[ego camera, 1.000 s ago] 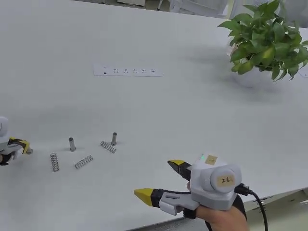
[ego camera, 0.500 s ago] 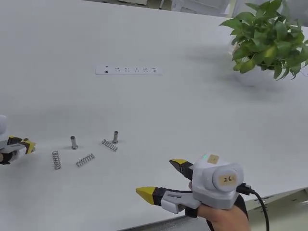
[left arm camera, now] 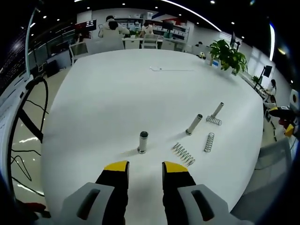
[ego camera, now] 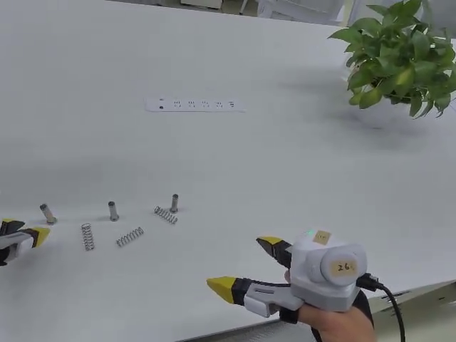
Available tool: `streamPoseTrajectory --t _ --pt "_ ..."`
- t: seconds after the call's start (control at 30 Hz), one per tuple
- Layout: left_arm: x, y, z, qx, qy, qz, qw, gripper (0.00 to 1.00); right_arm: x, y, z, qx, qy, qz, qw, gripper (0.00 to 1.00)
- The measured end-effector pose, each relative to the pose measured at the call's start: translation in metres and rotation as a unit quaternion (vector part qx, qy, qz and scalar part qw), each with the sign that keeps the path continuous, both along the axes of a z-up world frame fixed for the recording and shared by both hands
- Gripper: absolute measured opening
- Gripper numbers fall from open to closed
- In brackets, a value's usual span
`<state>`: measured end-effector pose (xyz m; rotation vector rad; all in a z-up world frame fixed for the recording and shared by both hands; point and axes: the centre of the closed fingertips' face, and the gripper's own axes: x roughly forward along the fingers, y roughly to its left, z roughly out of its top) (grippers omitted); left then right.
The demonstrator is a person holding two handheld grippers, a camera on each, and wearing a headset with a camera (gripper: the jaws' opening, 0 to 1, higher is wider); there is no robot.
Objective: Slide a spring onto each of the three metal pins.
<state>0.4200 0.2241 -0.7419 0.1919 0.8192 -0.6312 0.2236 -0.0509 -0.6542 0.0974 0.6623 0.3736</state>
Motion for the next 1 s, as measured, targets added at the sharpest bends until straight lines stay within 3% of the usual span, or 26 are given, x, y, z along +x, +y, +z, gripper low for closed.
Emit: streamPoseTrajectory --t 0.37,0.57,1.0 --pt "-0.027 0.011 -0.002 -0.010 0.007 0.013 0.9998 0.24 0.000 0.003 -0.004 0.002 0.004 0.006 1.0000 0.72" --pt "-0.038 0.005 -0.003 -0.017 0.010 0.013 0.9997 0.26 0.001 0.007 -0.004 0.003 0.004 0.015 0.9999 0.72" --pt "-0.046 -0.014 0.004 -0.038 0.000 0.014 0.9992 0.29 0.001 0.008 -0.004 0.003 0.004 0.025 0.9997 0.72"
